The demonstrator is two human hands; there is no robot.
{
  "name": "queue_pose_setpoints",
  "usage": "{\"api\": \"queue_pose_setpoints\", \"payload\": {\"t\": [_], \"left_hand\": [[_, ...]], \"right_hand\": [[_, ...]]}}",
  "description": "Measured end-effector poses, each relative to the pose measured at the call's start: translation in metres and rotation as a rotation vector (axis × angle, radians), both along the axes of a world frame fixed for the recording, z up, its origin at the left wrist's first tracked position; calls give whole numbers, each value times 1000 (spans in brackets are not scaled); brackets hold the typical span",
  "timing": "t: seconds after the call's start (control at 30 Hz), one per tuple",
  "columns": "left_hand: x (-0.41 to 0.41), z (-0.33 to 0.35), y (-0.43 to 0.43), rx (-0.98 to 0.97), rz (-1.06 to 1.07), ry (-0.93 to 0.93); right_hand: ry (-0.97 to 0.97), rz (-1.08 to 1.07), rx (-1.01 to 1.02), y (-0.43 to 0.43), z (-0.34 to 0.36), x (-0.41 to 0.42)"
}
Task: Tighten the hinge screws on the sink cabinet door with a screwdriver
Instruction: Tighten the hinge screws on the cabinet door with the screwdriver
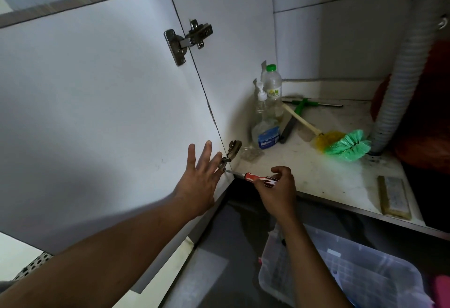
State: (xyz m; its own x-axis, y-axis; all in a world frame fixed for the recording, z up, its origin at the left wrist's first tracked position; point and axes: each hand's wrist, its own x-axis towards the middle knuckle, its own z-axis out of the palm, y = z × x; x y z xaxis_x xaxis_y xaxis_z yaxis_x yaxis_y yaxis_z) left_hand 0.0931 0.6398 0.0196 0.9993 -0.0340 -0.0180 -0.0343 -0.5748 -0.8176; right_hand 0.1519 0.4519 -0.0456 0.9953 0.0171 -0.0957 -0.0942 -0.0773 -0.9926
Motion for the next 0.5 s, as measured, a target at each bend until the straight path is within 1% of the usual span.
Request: {"api": "queue_pose_setpoints", "payload": {"t": [0.1, 0.23, 0.3, 0.43, 0.5], "left_hand": [[0, 0, 0, 7, -1, -1], [0, 0, -1, 5, -1, 0], [-1, 1, -1, 4, -5, 1], [-2, 2, 0, -3, -13, -3], [-2, 3, 0, -2, -11, -1]], "right_hand": [[5, 48, -6, -6, -3, 5], [33, -68, -45, 2, -2, 1], [37, -41, -67, 3, -3, -1], [-4, 69, -37, -7, -3, 2], [-24, 72, -51, -9, -1, 2]]}}
